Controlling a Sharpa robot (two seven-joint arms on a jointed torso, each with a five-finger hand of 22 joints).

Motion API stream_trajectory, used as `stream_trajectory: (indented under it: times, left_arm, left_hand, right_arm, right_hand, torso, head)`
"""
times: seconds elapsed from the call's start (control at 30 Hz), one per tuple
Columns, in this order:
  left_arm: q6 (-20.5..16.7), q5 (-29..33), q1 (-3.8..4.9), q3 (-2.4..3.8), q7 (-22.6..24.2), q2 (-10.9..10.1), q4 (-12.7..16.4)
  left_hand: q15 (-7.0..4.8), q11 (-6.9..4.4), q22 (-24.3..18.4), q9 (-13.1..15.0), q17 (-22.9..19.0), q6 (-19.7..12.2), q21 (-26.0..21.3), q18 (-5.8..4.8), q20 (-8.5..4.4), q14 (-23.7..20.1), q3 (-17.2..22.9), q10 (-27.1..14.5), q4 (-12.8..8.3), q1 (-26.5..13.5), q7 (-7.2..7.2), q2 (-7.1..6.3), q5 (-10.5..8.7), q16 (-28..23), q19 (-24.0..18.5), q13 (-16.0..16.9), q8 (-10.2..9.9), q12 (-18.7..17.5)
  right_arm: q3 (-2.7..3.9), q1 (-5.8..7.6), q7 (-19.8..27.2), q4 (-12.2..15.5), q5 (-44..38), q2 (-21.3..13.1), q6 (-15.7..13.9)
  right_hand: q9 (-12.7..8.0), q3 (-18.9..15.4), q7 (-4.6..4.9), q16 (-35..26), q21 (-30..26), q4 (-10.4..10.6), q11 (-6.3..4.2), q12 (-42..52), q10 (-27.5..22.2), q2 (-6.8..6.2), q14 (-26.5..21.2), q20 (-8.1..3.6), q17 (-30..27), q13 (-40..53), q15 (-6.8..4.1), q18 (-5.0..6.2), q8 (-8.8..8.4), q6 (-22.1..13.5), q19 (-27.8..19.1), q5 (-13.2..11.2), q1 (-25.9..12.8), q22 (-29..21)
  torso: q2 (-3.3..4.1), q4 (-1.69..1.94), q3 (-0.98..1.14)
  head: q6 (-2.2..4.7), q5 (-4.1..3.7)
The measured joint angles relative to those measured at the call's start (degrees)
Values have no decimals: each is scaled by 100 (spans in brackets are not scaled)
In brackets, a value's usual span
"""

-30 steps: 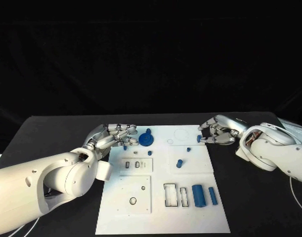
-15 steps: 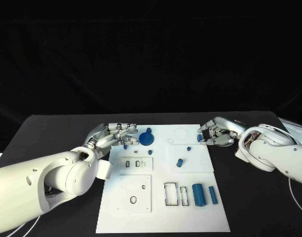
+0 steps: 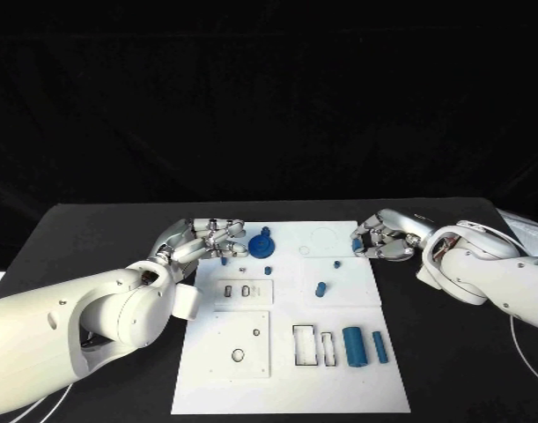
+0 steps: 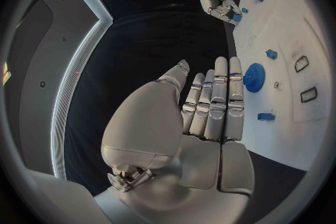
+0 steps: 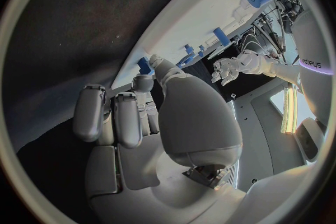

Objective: Assemble the parts on the task board

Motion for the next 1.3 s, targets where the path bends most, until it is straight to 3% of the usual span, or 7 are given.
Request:
stream_trajectory:
  times: [0.8,1.07,1.3]
  left_arm:
    - [8,0,0,0,-2,1,4]
    - [17,0,-1,0,-6,0,8]
    - [27,76,-4,-2,-10,19,-4]
  left_hand:
    - [20,0,0,0,-1,0,0,0,0,-20,0,0,0,0,0,0,0,0,0,0,1,0]
    - [20,0,0,0,-2,0,0,0,0,-20,0,0,0,0,0,0,0,0,0,0,1,0]
    - [20,0,-6,0,-2,0,0,0,0,-20,0,0,0,0,0,0,0,0,0,0,1,0]
  right_arm:
    - [3,1,-79,-37,-57,76,-53]
    - [1,33,-487,455,161,-64,-286]
    - [6,113,-1065,1068,397,-81,-399]
  right_hand:
    - [113,200,-203,46,50,-117,-157,348,277,244,-20,-94,152,314,-104,0,282,527,94,-248,105,187]
    - [112,335,-203,45,50,-155,-164,349,285,348,0,-137,114,301,-125,0,275,527,93,-304,121,148]
    - [112,420,-154,12,50,-181,-161,265,286,400,0,-157,60,247,-125,0,252,476,73,-295,100,71]
  torso:
    - [-2,-4,4]
    - [-13,-3,-3]
    - [-68,-10,-26]
  head:
    - [-51,4]
    - [-32,-19]
    - [-31,-10]
